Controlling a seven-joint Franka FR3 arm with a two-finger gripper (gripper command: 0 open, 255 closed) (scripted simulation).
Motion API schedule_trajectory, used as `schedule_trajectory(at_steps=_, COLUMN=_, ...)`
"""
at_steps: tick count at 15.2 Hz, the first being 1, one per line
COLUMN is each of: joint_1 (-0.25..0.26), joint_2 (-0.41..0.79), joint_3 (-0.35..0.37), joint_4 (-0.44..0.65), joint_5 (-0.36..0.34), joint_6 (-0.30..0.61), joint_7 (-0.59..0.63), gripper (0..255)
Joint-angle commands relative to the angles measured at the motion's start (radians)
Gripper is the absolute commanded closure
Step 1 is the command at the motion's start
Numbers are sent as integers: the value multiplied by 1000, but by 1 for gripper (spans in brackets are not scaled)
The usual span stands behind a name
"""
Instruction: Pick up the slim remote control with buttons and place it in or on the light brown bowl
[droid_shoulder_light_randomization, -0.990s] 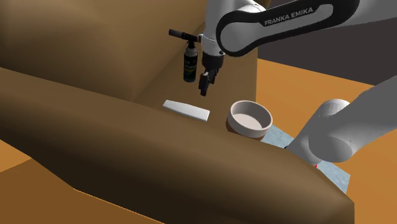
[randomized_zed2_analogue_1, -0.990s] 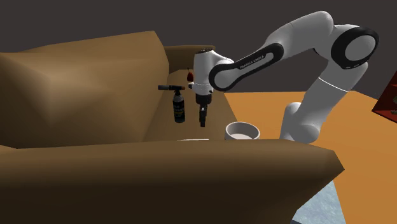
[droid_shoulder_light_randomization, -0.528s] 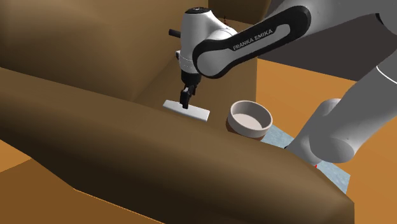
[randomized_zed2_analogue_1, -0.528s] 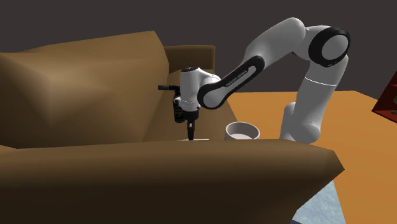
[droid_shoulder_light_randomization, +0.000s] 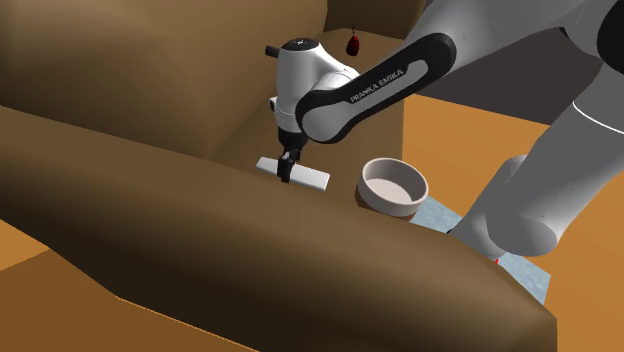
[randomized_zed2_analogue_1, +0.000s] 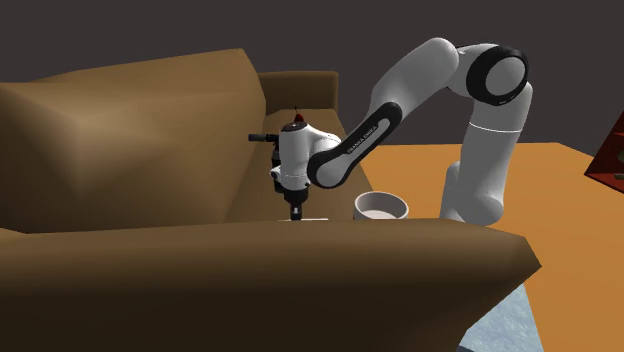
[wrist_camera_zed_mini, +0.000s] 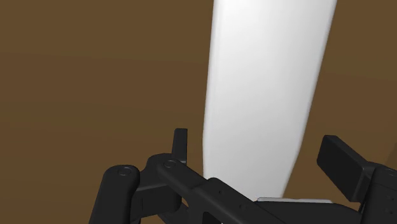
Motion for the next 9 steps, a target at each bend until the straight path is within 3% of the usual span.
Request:
schedule_trajectory(at_steps=1, joint_1=0, joint_2=12, joint_3=0, joint_4=-8, joint_5=-5, joint_6=21, joint_7=4, gripper=0)
schedule_trajectory(at_steps=8, joint_1=0, joint_2=12, joint_3=0, joint_4=-8, joint_5=-5, joint_6=20, joint_7=4, gripper=0)
schedule_trajectory(at_steps=9, joint_1=0, joint_2=12, joint_3=0, joint_4=-8, joint_5=-5, joint_6=20, joint_7=4, gripper=255)
